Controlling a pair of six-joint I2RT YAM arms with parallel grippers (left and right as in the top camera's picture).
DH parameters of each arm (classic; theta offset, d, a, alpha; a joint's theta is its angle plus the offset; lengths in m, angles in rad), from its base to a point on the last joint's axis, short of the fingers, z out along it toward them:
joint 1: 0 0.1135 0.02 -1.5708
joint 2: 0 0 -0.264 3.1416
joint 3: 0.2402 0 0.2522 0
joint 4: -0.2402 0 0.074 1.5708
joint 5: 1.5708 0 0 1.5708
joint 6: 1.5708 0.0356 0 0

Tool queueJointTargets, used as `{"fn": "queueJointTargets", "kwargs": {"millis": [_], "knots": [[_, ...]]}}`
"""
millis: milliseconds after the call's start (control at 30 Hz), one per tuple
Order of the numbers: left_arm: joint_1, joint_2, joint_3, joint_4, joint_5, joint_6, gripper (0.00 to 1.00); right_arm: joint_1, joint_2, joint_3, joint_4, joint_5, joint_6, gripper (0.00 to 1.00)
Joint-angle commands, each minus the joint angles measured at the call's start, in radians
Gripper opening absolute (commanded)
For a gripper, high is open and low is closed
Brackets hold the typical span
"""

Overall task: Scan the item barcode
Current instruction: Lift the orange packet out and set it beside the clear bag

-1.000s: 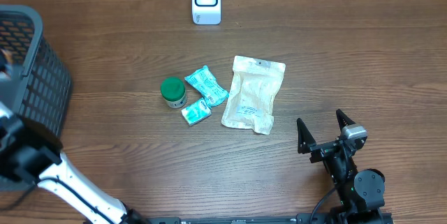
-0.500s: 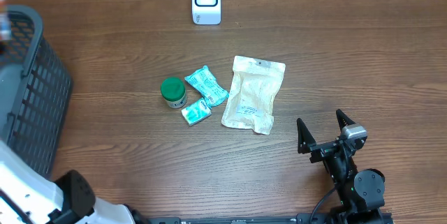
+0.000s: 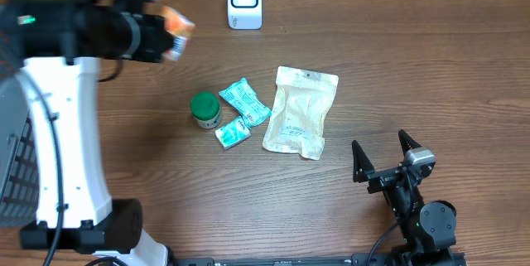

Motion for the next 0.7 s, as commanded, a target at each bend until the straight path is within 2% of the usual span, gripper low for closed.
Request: {"fn": "queueJointTargets", "kwargs": {"millis": [0, 367, 667], "knots": [[-0.082, 0.019, -0.097, 0.035, -0.026, -0.031, 0.04, 0.004, -0.009, -0.01, 0.008, -0.001, -0.002, 1.0], [-0.288, 0.047, -0.449, 0.287, -0.04, -0.164, 0.04, 0.004, -0.009, -0.01, 0.008, -0.001, -0.002, 1.0], [-0.383, 0.047, -0.727, 0.491, -0.093, -0.269, 0.04, 0.004, -0.009, -0.01, 0.008, -0.001, -0.002, 1.0]]}}
